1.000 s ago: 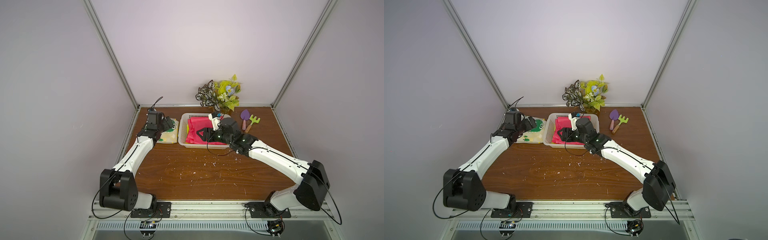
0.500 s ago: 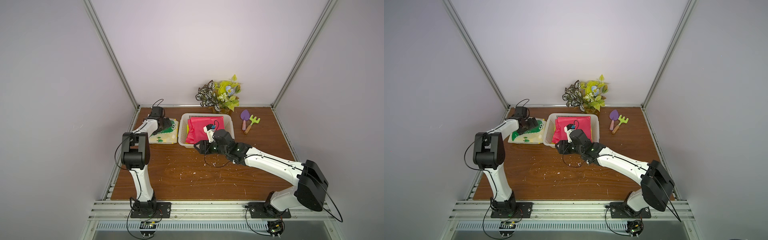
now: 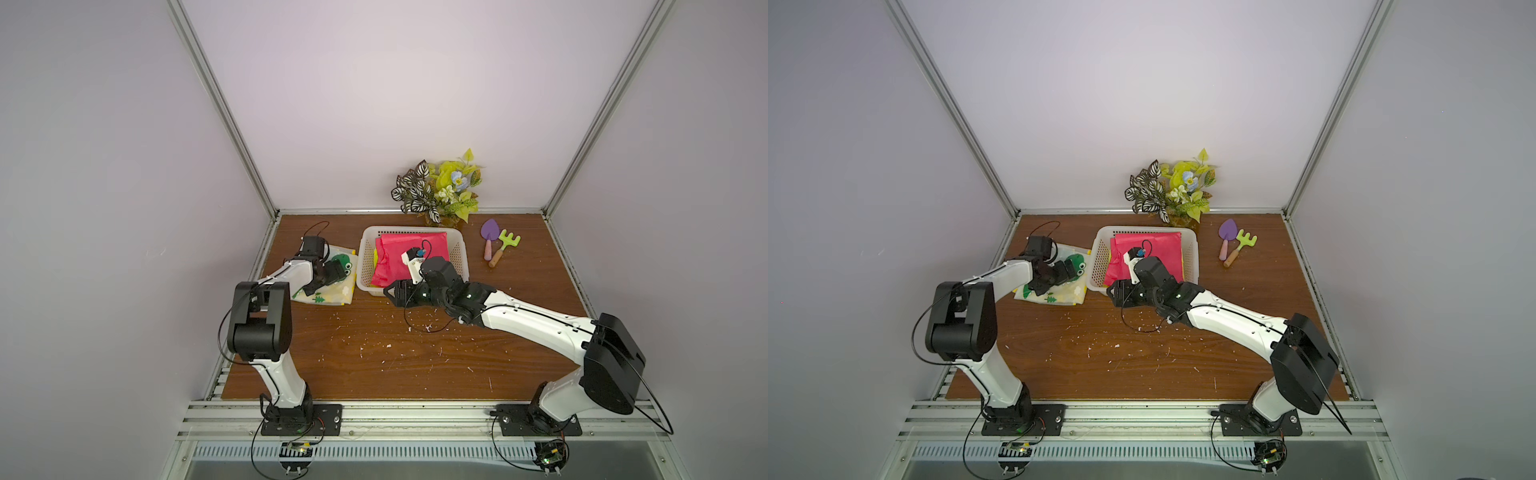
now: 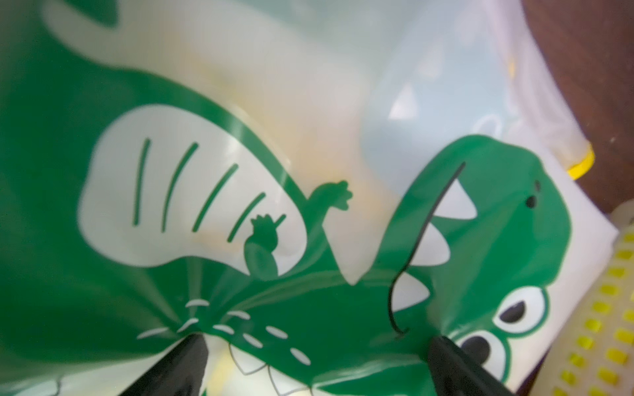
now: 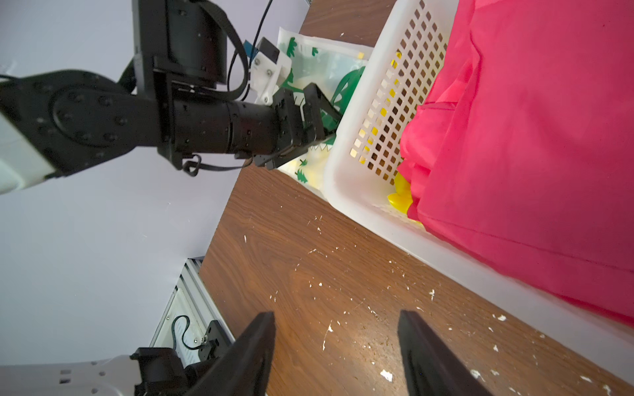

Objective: Put the folded raincoat in the basket
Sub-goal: Move the raincoat to the center of the board.

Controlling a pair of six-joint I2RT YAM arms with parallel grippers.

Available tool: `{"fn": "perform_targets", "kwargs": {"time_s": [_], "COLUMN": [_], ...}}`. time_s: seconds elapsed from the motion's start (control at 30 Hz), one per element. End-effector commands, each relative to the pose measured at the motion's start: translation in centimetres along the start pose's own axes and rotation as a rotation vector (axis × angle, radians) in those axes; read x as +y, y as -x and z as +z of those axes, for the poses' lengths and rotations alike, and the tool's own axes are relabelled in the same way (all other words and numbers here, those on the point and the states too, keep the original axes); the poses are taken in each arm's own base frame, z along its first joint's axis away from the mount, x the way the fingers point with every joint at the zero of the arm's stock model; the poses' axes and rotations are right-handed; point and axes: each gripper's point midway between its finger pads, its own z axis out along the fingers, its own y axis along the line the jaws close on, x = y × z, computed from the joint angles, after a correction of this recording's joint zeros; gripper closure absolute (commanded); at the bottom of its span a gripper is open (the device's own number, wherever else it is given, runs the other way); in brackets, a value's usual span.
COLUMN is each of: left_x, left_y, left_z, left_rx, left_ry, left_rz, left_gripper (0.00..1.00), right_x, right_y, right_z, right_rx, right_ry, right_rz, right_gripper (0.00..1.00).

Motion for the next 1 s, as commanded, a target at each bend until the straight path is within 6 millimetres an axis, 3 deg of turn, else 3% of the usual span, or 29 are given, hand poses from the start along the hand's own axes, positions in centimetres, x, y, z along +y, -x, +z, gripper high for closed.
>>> {"fn": "perform_targets", "kwargs": {"time_s": [0.0,0.13,0.33,0.57,0.77,0.87,0.97], "left_x": [3.8,5.4,6.0,4.0,3.8,3.7,2.8], "left_y": [-7.4,-10.2,-12.7,-14.3,-16.1,-15.8,-13.7], "left_z": [-0.1,-1.9,-4.7,-7.9,-9.2,-10.3,-12.3], "left_rx": [0.212,0.206,0.168,0.106,0.099,0.078,0.008], "left_ry": [0.099,0.113,0.060,-0.029,-0.106,-0.113,-0.133], "left_rz": [0.005,-0.039,-0.100,-0.138,-0.179,-0.154,-0.105], "left_gripper": [0.00,0.00,0.00,0.00,0.00,0.00,0.00], "right_x": [1.9,2.0,2.1,2.3,1.9,2.2,2.9], "right_y": [0.9,0.6,-0.5,-1.5,-2.1,-2.4,-2.5], "right_z": [-0.4,-0.3,-0.2,-0.6,-0.7,-0.4,0.0], "right_rx": [-0.016,-0.012,0.002,0.012,0.016,0.022,0.026], "right_ry": [0.049,0.045,0.038,0.027,0.011,0.017,0.041], "right_rz": [-0.025,-0.015,-0.013,-0.012,0.004,0.008,0.015], "right_gripper": [0.36,0.36,0.36,0.36,0.36,0.35,0.33]}}
